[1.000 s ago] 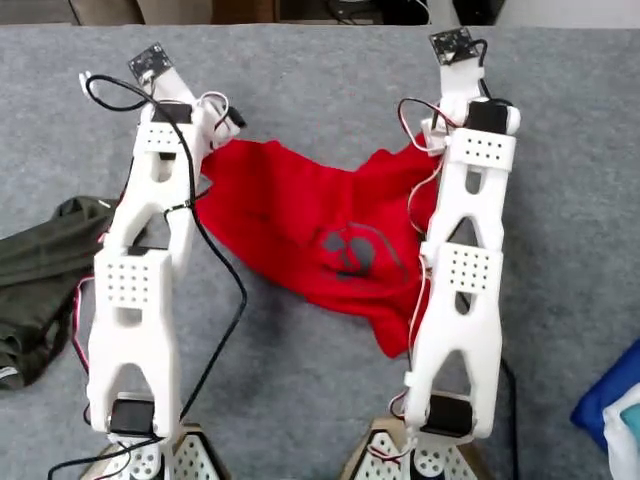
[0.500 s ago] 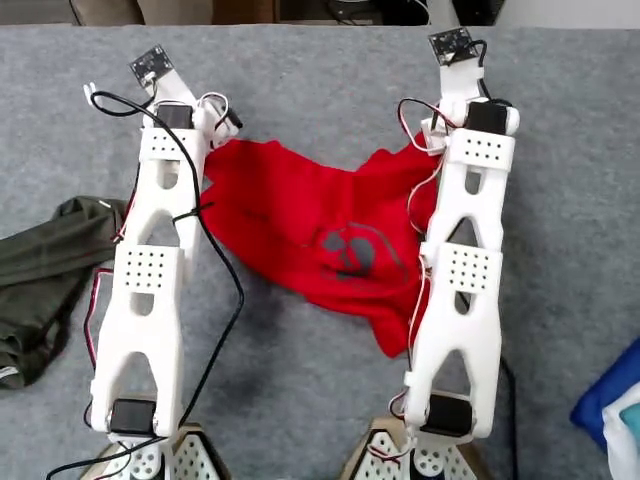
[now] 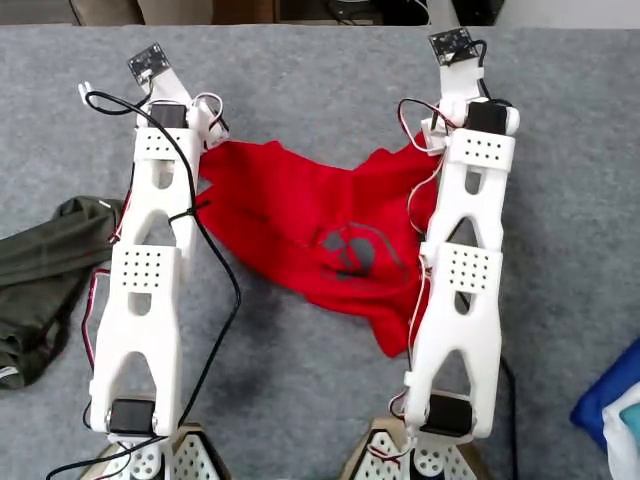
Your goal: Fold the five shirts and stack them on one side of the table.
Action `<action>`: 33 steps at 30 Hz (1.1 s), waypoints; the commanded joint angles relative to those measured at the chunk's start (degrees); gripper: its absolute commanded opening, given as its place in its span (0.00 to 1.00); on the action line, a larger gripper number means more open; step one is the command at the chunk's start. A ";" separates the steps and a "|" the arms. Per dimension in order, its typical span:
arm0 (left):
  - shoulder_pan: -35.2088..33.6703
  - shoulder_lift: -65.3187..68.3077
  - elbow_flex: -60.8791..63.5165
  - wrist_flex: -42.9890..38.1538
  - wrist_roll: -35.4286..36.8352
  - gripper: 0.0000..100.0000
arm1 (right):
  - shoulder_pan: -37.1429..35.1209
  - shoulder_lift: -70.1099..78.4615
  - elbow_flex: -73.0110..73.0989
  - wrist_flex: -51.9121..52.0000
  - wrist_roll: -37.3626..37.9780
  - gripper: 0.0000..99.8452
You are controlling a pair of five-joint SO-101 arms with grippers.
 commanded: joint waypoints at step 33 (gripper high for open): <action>2.64 -0.75 -0.26 1.23 -5.80 0.18 | 1.45 -0.13 -0.48 -0.62 -0.35 0.00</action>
